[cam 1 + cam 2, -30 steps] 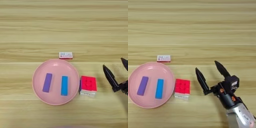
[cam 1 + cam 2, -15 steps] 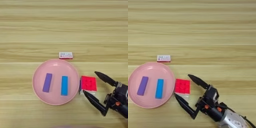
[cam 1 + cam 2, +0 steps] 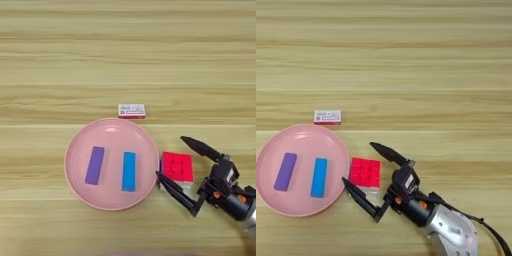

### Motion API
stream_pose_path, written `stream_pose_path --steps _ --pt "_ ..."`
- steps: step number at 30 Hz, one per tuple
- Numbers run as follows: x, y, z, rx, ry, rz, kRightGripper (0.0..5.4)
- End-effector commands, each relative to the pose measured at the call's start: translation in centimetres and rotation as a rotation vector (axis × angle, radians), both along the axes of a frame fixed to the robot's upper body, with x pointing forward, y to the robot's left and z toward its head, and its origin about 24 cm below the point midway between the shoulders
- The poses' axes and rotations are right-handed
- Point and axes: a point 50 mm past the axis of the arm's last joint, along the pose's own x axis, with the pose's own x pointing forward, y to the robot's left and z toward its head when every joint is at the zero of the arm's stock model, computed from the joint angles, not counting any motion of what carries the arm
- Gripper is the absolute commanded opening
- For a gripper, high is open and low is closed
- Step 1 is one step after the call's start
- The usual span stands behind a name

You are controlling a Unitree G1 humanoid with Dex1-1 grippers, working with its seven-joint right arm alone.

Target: Move the objects on the table

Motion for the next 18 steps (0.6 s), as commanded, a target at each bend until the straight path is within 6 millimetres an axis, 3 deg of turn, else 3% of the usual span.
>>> stream_pose_path --steps 1,6,11,18 --pt "0.4 0.0 0.0 -0.052 -0.028 0.04 5.4" --pt "0.1 -0.4 -1.5 -0.109 0.025 0.082 5.4" --pt "0.4 -0.3 -1.7 -0.106 0.019 0.063 5.4" --pt "1.1 -0.6 -1.5 -0.087 0.005 -0.007 4.34"
